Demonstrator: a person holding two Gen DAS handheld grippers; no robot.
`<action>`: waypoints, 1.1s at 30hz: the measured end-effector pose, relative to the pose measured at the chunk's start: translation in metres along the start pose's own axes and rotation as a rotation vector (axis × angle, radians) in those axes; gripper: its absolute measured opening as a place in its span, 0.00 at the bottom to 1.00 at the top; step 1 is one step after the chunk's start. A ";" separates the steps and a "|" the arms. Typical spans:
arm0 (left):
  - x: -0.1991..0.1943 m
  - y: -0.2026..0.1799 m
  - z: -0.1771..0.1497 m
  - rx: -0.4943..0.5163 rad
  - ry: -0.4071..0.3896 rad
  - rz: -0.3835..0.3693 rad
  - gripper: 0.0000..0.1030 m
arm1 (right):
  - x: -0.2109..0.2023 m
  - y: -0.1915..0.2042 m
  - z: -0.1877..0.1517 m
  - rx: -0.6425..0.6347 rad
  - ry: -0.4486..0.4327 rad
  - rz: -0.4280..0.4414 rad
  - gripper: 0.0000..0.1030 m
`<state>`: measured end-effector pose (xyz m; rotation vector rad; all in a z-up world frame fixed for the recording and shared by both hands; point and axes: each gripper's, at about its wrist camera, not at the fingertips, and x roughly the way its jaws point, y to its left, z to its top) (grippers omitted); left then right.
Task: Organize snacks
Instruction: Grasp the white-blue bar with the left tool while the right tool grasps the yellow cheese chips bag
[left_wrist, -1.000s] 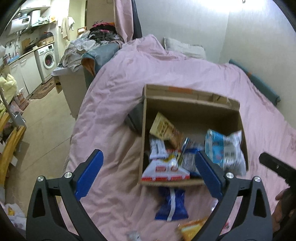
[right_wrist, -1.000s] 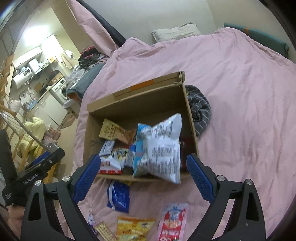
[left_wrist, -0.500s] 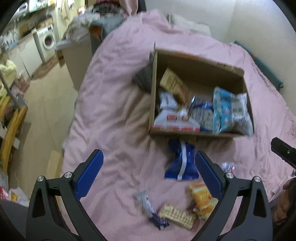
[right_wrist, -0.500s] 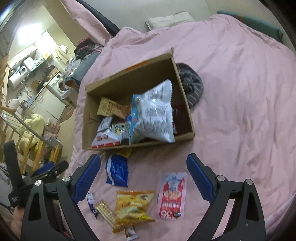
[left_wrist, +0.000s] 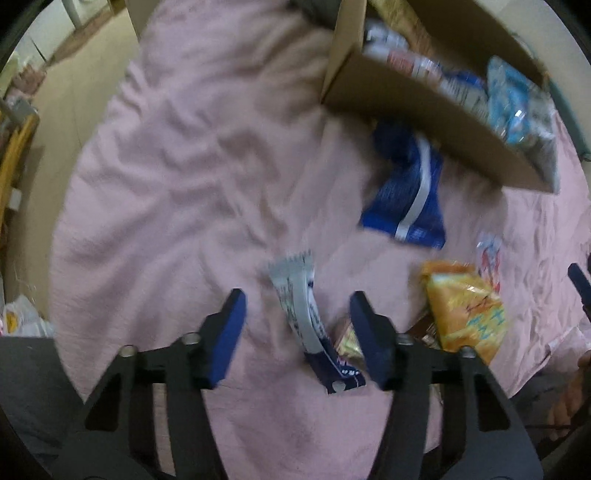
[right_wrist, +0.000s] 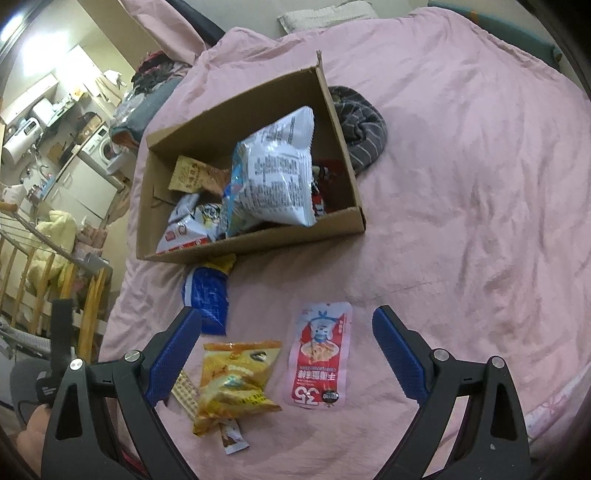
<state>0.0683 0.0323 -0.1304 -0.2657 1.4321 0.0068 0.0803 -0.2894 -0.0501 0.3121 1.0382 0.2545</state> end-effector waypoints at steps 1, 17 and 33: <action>0.005 -0.002 -0.001 0.010 0.018 -0.009 0.28 | 0.002 0.000 -0.001 0.001 0.009 0.003 0.93; -0.035 -0.032 0.000 0.151 -0.146 0.054 0.13 | 0.091 0.030 -0.040 0.017 0.466 0.161 0.93; -0.038 -0.026 0.004 0.130 -0.144 0.027 0.13 | 0.104 0.052 -0.043 -0.103 0.502 0.102 0.54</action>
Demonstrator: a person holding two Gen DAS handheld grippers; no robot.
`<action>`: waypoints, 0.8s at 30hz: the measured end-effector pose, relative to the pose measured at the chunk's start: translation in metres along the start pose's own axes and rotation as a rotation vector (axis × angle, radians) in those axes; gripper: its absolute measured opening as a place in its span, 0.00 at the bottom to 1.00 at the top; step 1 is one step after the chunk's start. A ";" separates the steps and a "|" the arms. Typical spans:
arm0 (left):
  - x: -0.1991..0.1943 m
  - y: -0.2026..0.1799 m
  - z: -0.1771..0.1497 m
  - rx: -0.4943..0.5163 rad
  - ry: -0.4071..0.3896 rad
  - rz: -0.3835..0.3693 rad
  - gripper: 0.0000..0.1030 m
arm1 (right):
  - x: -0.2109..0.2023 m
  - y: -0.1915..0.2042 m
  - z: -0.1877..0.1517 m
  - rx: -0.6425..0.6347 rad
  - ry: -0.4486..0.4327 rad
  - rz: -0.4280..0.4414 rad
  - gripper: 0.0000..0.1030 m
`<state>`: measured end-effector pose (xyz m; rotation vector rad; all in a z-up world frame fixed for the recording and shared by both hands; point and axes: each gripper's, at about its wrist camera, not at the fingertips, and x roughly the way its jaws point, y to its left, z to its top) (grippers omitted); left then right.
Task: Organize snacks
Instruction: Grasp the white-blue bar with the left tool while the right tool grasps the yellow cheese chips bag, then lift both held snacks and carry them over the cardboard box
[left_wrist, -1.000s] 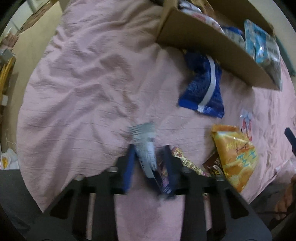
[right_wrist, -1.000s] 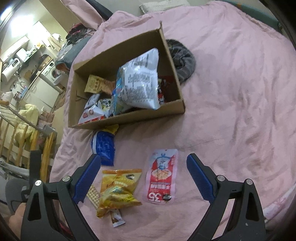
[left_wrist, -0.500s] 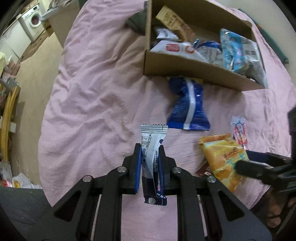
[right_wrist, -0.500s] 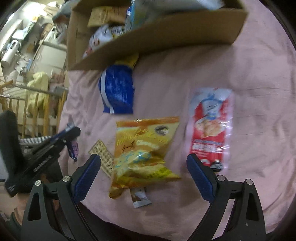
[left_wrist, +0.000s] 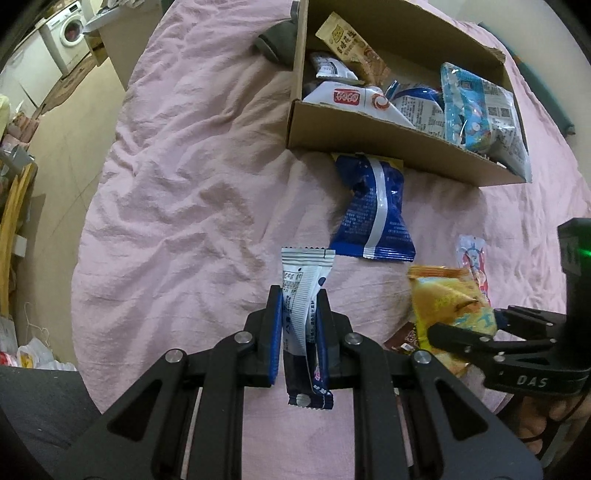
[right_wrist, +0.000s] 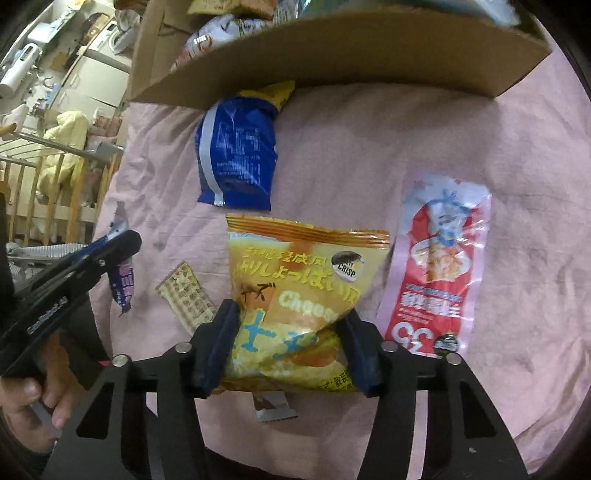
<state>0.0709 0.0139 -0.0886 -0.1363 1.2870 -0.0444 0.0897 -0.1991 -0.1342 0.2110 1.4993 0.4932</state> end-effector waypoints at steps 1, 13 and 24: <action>0.000 -0.001 0.000 0.003 -0.002 0.002 0.13 | -0.005 -0.003 -0.001 -0.001 -0.010 0.007 0.53; 0.000 -0.004 -0.001 0.011 -0.013 0.011 0.13 | -0.053 -0.018 -0.005 0.004 -0.193 0.079 0.53; -0.014 -0.004 0.000 0.008 -0.086 0.025 0.13 | -0.088 -0.005 -0.009 -0.040 -0.332 0.134 0.52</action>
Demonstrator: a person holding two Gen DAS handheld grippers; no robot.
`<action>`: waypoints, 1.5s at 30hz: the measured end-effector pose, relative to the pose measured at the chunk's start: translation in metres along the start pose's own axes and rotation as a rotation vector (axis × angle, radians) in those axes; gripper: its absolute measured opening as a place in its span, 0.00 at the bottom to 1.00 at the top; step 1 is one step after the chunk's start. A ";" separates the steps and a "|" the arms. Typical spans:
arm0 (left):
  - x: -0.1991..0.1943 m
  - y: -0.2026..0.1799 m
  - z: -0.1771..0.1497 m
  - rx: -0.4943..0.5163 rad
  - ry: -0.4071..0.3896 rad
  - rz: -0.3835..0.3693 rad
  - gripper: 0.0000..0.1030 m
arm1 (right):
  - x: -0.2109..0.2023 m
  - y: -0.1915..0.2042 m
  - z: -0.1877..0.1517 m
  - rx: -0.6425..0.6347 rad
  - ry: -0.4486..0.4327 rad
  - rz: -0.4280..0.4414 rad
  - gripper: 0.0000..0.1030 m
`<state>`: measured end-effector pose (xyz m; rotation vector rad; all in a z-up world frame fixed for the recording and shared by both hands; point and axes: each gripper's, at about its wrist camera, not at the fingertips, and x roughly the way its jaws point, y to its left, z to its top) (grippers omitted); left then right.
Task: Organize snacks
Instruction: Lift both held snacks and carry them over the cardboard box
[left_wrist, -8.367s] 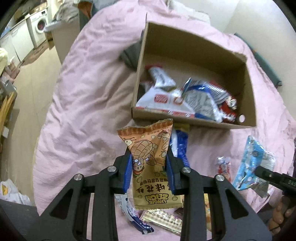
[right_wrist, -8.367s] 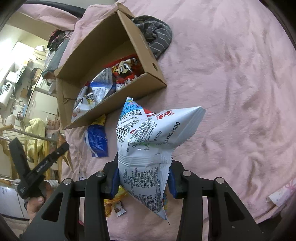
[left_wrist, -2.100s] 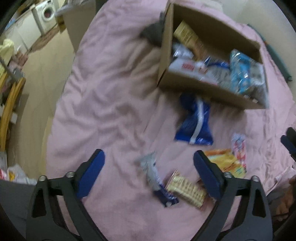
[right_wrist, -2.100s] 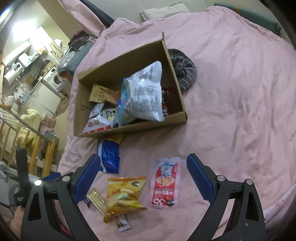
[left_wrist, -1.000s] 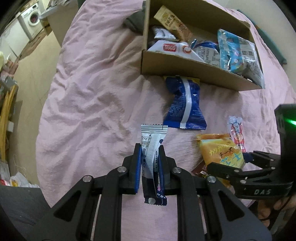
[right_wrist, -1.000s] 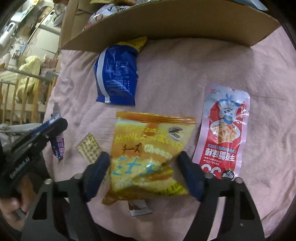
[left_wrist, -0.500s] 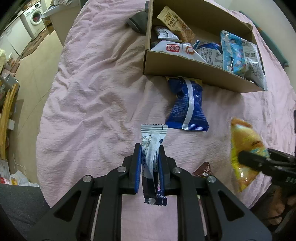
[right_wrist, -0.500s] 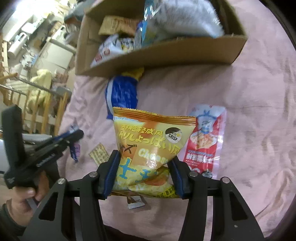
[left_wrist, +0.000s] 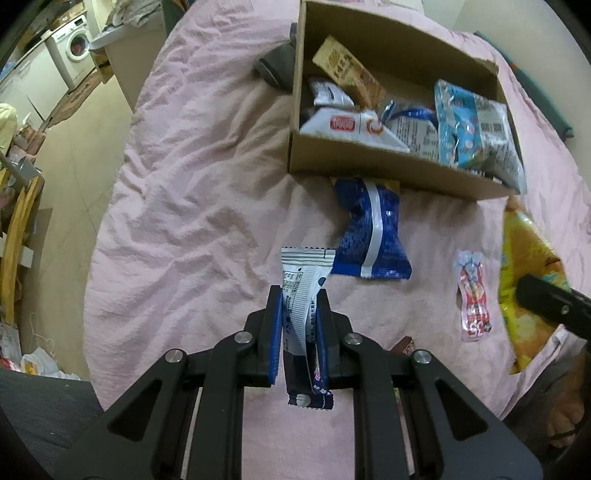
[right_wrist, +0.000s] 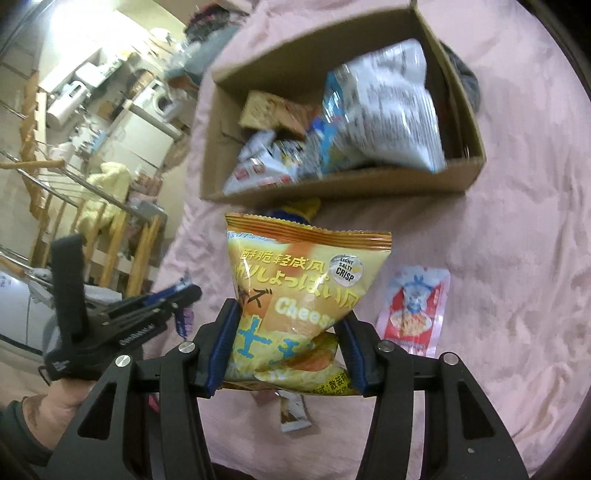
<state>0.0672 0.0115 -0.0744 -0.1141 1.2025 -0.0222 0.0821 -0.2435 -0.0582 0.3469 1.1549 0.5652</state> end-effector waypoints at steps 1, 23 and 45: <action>-0.002 0.000 0.000 0.000 -0.008 0.001 0.13 | -0.005 0.001 0.002 -0.004 -0.017 0.006 0.52; -0.038 -0.017 0.034 0.052 -0.145 -0.010 0.13 | -0.051 0.004 0.030 0.033 -0.252 -0.058 0.52; -0.020 -0.045 0.142 0.119 -0.285 0.015 0.13 | 0.019 0.013 0.145 -0.026 -0.230 -0.131 0.52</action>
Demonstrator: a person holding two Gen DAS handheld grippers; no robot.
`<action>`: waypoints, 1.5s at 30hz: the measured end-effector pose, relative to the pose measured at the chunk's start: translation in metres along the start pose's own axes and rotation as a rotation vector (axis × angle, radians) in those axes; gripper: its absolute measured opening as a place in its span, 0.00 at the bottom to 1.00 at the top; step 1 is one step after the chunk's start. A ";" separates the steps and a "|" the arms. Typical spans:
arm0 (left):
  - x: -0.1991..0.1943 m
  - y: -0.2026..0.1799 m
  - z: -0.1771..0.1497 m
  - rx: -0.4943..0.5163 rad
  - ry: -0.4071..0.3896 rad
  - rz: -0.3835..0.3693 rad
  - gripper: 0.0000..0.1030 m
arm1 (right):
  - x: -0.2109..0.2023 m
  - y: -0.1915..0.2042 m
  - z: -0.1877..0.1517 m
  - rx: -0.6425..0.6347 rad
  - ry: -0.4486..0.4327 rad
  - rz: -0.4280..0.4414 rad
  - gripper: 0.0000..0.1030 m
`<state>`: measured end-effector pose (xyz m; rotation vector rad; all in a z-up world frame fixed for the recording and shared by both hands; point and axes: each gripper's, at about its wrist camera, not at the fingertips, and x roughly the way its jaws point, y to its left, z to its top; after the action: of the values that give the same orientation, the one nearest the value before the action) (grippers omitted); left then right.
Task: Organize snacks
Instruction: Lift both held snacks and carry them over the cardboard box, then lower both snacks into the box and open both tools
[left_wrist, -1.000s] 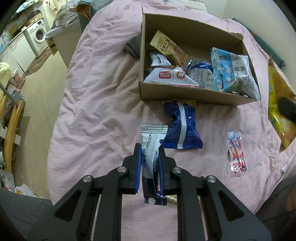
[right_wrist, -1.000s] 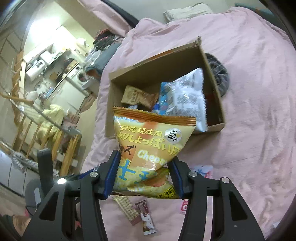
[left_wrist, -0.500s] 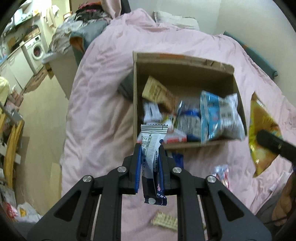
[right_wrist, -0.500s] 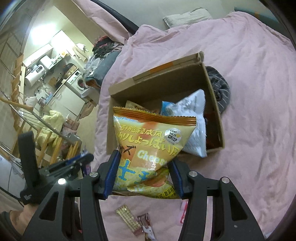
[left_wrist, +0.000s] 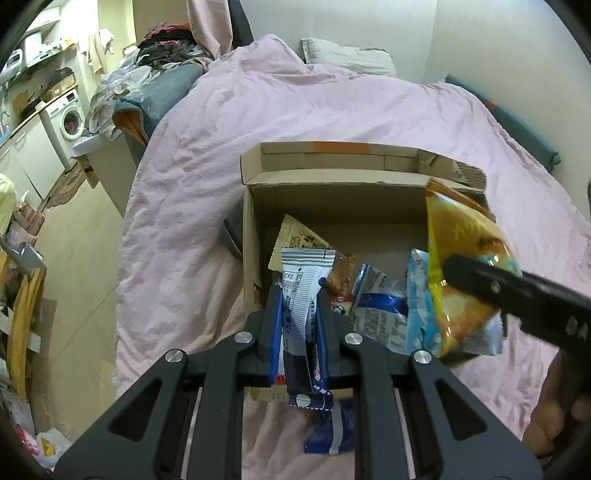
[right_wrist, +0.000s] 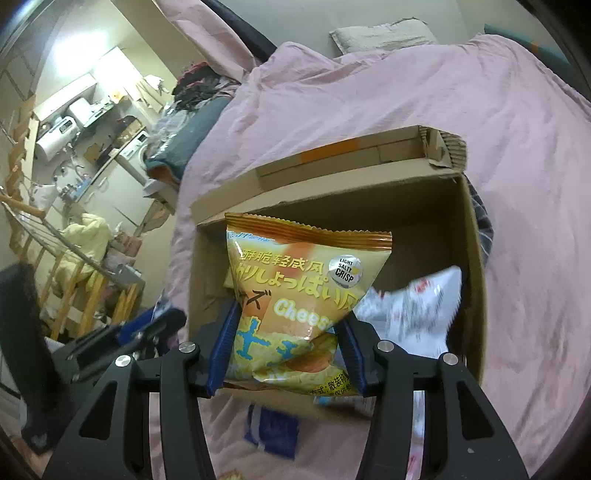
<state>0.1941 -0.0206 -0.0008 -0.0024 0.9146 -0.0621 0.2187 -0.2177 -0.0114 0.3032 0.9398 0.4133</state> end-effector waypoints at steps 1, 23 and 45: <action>0.002 0.000 0.001 0.000 -0.001 -0.001 0.13 | 0.004 0.000 0.001 -0.011 -0.004 -0.007 0.52; 0.018 -0.004 -0.001 0.013 -0.023 -0.004 0.13 | 0.019 -0.029 -0.004 0.077 -0.007 0.107 0.54; 0.020 0.000 -0.002 -0.026 -0.005 -0.042 0.60 | 0.012 -0.024 0.002 0.079 -0.054 0.133 0.82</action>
<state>0.2046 -0.0215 -0.0181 -0.0455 0.9106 -0.0892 0.2312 -0.2339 -0.0292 0.4488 0.8876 0.4881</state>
